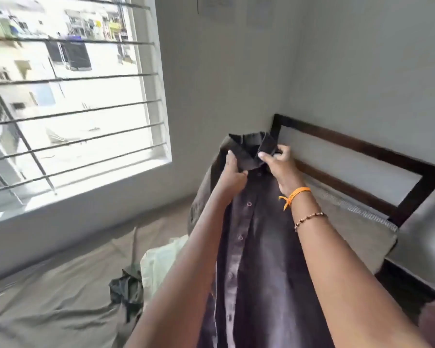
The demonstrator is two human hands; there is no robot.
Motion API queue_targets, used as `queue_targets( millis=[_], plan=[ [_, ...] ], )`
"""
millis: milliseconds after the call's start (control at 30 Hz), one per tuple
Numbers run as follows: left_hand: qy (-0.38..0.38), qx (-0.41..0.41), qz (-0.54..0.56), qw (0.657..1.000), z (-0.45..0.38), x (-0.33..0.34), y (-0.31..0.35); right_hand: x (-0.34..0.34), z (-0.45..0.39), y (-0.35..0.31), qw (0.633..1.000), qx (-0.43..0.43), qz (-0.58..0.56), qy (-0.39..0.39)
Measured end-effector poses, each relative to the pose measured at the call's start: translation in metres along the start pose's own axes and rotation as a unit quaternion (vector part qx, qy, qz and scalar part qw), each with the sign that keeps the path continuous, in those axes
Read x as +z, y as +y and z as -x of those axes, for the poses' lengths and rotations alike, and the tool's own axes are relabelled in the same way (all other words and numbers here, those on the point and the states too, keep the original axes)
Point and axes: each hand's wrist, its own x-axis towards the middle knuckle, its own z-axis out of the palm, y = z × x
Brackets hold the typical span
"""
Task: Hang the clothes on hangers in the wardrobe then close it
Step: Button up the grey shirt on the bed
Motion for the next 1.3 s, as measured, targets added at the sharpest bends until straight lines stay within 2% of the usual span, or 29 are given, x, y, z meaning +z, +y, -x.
queue_targets(
  millis=[67, 133, 200, 267, 333, 400, 467, 567, 667, 733, 833, 933, 1000, 1067, 1133, 1200, 1300],
  plan=[
    [-0.108, -0.068, -0.145, 0.981, 0.000, 0.023, -0.084, 0.008, -0.007, 0.083, 0.986, 0.098, 0.119, -0.057],
    [-0.198, -0.152, -0.217, 0.944, 0.023, 0.048, -0.161, 0.010, 0.004, 0.170, 0.959, 0.157, 0.215, -0.101],
    [-0.274, -0.226, -0.267, 0.896, 0.052, 0.071, -0.221, 0.011, 0.033, 0.237, 0.926, 0.174, 0.279, -0.186],
    [-0.346, -0.265, -0.292, 0.851, 0.082, 0.089, -0.262, 0.016, 0.070, 0.278, 0.881, 0.181, 0.328, -0.289],
    [-0.367, -0.287, -0.298, 0.833, 0.106, 0.101, -0.283, 0.017, 0.100, 0.315, 0.837, 0.178, 0.360, -0.372],
    [-0.347, -0.275, -0.312, 0.841, 0.120, 0.105, -0.297, 0.017, 0.121, 0.342, 0.795, 0.164, 0.415, -0.411],
    [-0.305, -0.246, -0.328, 0.860, 0.123, 0.104, -0.306, 0.016, 0.128, 0.355, 0.791, 0.135, 0.456, -0.385],
    [-0.224, -0.254, -0.318, 0.886, 0.105, 0.103, -0.310, 0.027, 0.111, 0.360, 0.845, 0.116, 0.437, -0.286],
    [-0.188, -0.264, -0.346, 0.880, 0.081, 0.103, -0.303, 0.039, 0.081, 0.360, 0.896, 0.122, 0.370, -0.215],
    [-0.146, -0.228, -0.369, 0.889, 0.063, 0.107, -0.301, 0.045, 0.060, 0.365, 0.907, 0.106, 0.354, -0.203],
    [-0.082, -0.180, -0.328, 0.924, 0.034, 0.116, -0.309, 0.055, 0.036, 0.374, 0.906, 0.115, 0.361, -0.186],
    [-0.072, -0.174, -0.310, 0.932, -0.001, 0.125, -0.317, 0.055, 0.017, 0.389, 0.883, 0.150, 0.398, -0.200],
    [-0.102, -0.159, -0.302, 0.934, -0.017, 0.134, -0.320, 0.047, 0.009, 0.401, 0.877, 0.151, 0.396, -0.228],
    [-0.136, -0.144, -0.350, 0.916, -0.025, 0.144, -0.328, 0.033, 0.002, 0.409, 0.877, 0.169, 0.388, -0.226],
    [-0.099, -0.195, -0.351, 0.910, -0.024, 0.148, -0.341, 0.015, 0.001, 0.416, 0.879, 0.200, 0.377, -0.211],
    [-0.037, -0.261, -0.292, 0.919, -0.021, 0.148, -0.352, 0.001, 0.003, 0.423, 0.882, 0.222, 0.362, -0.205],
    [-0.003, -0.268, -0.252, 0.930, -0.020, 0.148, -0.360, -0.003, 0.003, 0.426, 0.871, 0.228, 0.371, -0.229]
  ],
)
